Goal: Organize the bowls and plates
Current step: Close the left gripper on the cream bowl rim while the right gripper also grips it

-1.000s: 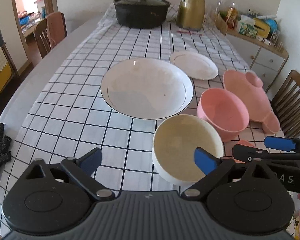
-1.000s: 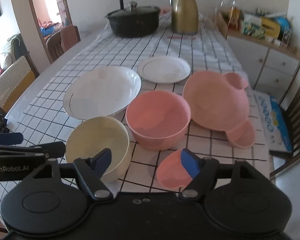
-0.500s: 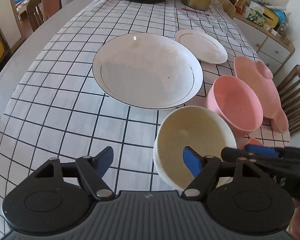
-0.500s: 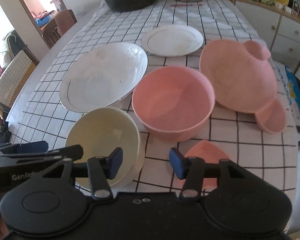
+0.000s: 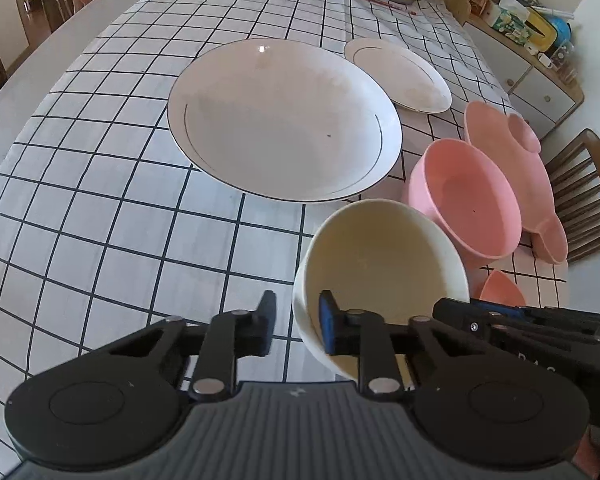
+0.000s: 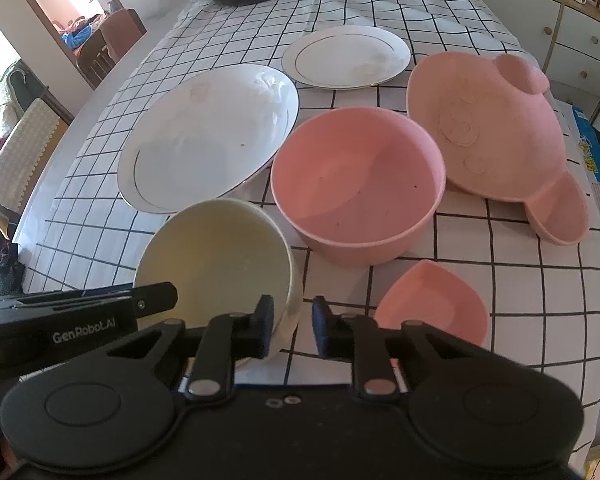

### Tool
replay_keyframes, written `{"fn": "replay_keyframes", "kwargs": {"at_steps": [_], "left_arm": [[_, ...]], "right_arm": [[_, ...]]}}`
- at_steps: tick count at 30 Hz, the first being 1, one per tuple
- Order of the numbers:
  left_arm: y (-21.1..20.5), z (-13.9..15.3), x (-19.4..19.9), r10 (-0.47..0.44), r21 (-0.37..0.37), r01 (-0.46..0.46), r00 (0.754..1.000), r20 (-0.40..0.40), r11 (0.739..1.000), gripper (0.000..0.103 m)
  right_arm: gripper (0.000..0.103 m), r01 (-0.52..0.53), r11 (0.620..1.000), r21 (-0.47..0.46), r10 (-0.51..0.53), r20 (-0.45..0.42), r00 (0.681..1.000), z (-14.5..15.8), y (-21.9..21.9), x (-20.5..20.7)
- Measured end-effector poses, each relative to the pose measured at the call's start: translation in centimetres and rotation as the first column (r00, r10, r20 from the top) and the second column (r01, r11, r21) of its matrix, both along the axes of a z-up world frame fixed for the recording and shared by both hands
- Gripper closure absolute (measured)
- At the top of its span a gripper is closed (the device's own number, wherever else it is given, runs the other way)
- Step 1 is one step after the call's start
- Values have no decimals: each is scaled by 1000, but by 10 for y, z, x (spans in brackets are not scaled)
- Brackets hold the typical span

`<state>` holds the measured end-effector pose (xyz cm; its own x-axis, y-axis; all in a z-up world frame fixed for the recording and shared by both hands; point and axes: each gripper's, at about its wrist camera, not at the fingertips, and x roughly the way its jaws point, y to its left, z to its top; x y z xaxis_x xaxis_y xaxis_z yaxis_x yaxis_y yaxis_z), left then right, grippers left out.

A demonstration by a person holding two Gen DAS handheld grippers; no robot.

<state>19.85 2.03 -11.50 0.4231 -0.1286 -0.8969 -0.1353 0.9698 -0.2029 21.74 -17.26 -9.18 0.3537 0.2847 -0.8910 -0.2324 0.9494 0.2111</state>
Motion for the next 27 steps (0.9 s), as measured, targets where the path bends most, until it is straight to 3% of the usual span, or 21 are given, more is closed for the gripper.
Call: {"fn": "replay_keyframes", "kwargs": {"at_steps": [7,18,27], "left_arm": [[-5,1,-2,-36,14,36,999,5,999,91],[-15,8,-28,-85,33,85,996,1,996,92],[-35,22,-62,-149,0,149,989,-11,989,92]], "right_arm": [[93,-11,1000,-19,11,11,1000,1,6,-4],[93,-21,999,-32,22,22,1000,13,-1,-30],[93,-2,998,-55,3,9,1000,28,-27,-71]]}}
